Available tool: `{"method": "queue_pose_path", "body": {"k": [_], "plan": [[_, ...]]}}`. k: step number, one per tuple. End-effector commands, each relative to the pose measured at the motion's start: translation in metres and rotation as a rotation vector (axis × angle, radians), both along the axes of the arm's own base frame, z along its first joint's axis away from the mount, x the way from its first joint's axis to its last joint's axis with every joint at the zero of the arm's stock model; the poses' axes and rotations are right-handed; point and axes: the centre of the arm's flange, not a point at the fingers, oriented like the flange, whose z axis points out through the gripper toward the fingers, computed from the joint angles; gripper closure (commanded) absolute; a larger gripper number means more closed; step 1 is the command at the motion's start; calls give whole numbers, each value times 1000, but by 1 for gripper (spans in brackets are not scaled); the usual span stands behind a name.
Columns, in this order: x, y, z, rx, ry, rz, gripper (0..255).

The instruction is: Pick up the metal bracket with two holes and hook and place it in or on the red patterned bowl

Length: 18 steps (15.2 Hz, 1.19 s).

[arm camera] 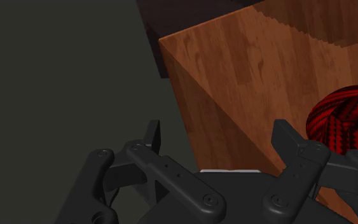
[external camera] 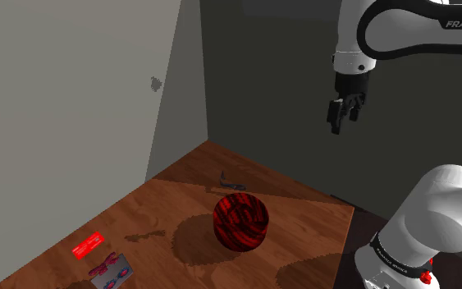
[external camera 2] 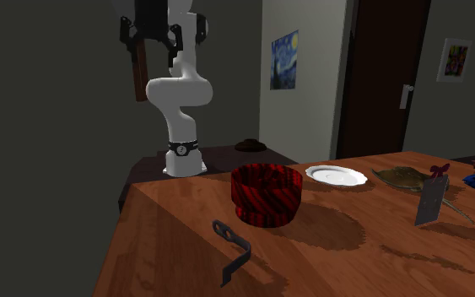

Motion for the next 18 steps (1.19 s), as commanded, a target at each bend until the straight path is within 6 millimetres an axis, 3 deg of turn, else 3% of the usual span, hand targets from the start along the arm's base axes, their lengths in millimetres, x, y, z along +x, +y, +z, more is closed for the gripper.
{"method": "queue_pose_path", "body": {"k": [1,18], "plan": [[0,0,0,0,0,0,0],[122,87,-148,54,-89,-24,0]]}}
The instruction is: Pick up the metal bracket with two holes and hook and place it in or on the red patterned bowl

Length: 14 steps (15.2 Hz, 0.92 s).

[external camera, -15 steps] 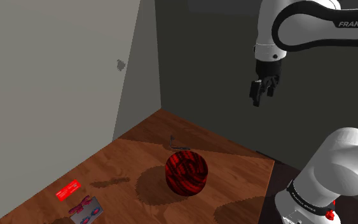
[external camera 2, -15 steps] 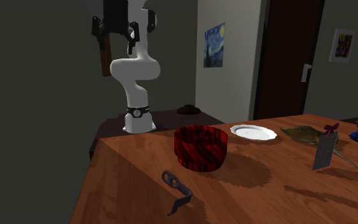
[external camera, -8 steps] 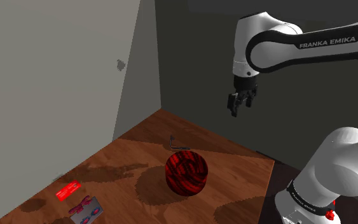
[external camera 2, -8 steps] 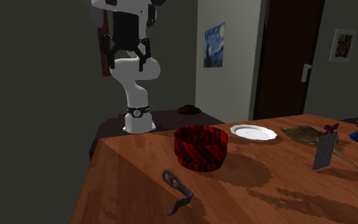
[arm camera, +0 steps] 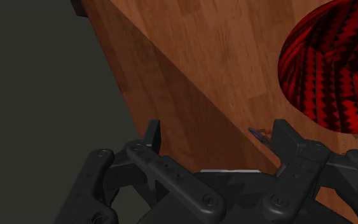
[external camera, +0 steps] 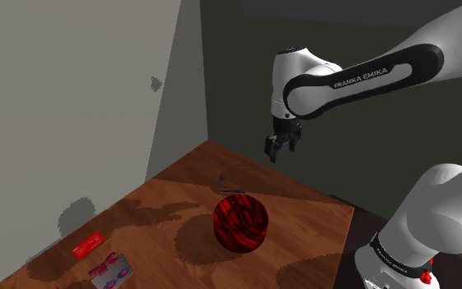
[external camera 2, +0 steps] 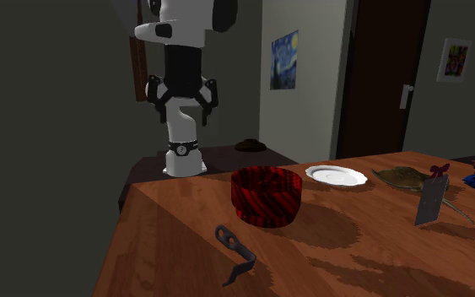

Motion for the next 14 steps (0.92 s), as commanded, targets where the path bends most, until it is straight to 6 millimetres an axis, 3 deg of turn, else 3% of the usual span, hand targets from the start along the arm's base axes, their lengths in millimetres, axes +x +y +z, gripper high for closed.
{"method": "queue_pose_path", "body": {"k": [1,14], "plan": [[16,10,-16,8,-12,-3,0],[120,80,-118,49,-80,-22,0]]}}
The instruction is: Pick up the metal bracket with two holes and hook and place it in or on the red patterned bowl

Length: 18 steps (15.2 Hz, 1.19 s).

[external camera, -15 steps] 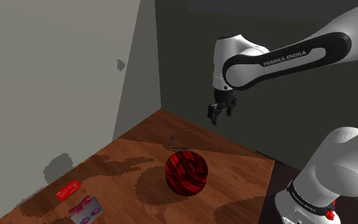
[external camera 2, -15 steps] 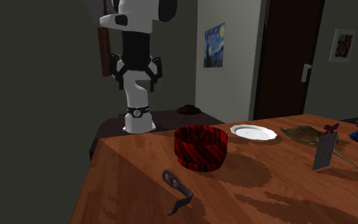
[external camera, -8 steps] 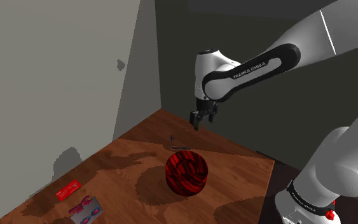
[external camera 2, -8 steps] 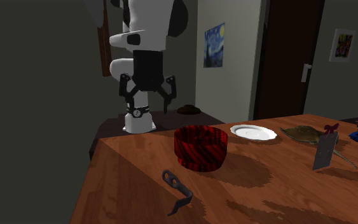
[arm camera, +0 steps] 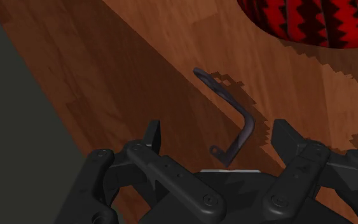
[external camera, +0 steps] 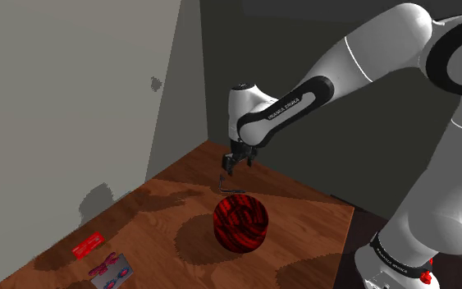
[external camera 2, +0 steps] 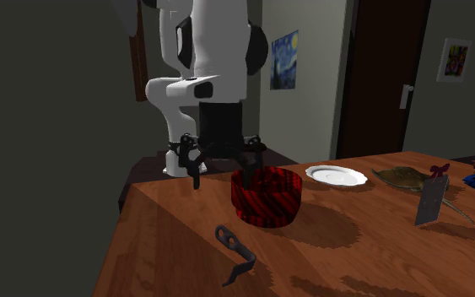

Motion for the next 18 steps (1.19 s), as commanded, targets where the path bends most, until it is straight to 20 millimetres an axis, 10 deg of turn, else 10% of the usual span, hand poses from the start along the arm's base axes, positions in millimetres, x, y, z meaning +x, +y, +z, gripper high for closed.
{"method": "queue_pose_path", "body": {"k": [1,6,18], "plan": [[16,13,-17,7,-11,-3,0],[58,40,-53,23,-37,-10,0],[59,40,-93,23,-37,-10,0]]}}
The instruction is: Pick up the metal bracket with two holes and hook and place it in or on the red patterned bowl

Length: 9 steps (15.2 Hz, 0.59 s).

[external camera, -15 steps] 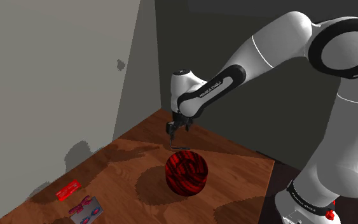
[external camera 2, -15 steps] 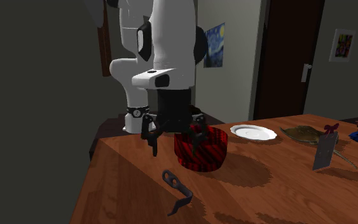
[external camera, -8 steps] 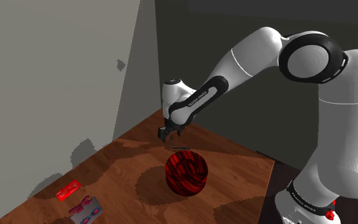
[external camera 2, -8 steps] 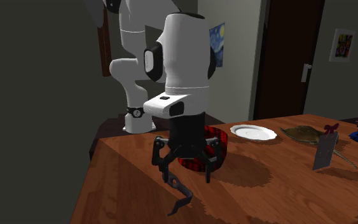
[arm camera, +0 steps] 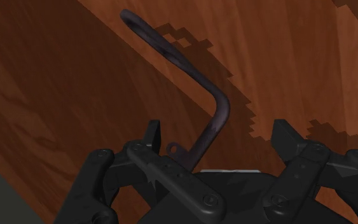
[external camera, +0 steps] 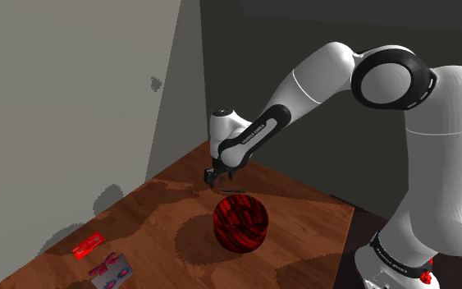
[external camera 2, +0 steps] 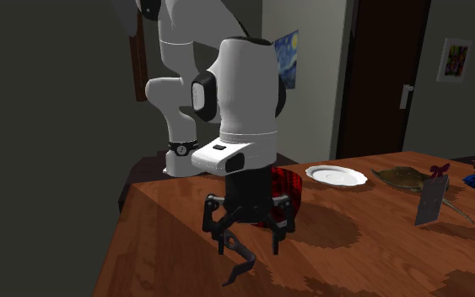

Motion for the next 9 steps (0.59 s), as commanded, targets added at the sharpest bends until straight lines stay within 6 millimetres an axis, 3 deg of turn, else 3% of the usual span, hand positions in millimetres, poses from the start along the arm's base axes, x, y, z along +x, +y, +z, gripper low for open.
{"method": "queue_pose_path", "body": {"k": [1,4,5,9], "plan": [[0,0,0,0,0,0,0],[0,0,0,0,0,0,0],[0,0,0,0,0,0,255],[0,0,0,0,0,0,255]]}}
